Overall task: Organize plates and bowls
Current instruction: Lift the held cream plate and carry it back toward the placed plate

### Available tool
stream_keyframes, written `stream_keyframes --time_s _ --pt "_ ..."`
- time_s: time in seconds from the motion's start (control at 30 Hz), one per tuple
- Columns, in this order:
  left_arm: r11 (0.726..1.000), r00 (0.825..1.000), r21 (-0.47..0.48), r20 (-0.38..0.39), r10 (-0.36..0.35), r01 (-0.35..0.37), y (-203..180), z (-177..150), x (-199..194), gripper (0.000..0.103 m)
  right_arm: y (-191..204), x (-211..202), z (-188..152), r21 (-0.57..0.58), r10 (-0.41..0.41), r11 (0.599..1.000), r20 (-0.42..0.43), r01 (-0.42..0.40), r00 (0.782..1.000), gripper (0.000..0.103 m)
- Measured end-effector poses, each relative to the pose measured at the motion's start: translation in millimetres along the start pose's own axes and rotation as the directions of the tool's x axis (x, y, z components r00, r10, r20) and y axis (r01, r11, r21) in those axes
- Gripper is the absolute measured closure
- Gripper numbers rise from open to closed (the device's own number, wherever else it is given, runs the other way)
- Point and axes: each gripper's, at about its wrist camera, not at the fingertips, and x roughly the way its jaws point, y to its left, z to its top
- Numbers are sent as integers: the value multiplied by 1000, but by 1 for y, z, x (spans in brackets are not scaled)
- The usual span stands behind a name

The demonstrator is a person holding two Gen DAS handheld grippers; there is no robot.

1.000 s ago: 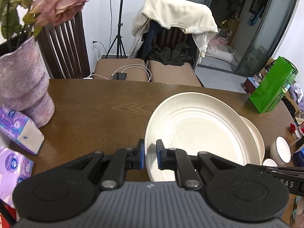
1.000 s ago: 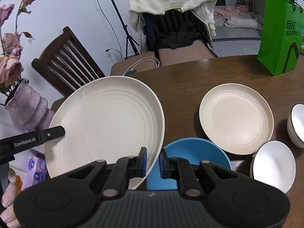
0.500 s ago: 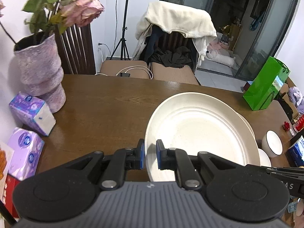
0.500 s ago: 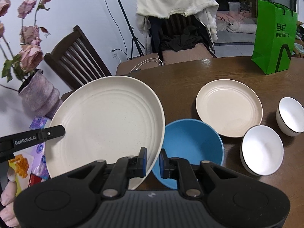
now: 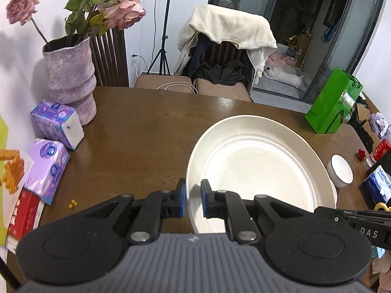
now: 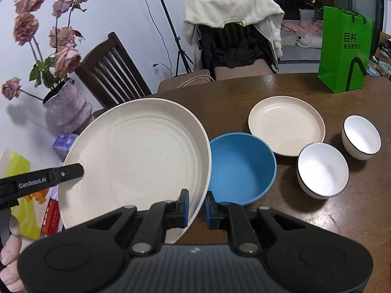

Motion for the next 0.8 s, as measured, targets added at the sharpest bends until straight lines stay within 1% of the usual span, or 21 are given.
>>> stream_keyframes --time_s 0.4,0.8 --pt "1000 1000 -20 0 9 -9 -4 -37 -28 90 1 -29 -37 -30 0 1000 4 0 1000 90" --pt "1000 1000 -6 -2 -4 4 -21 -60 -46 90 -12 -50 -63 -20 -3 1000 9 4 1000 90"
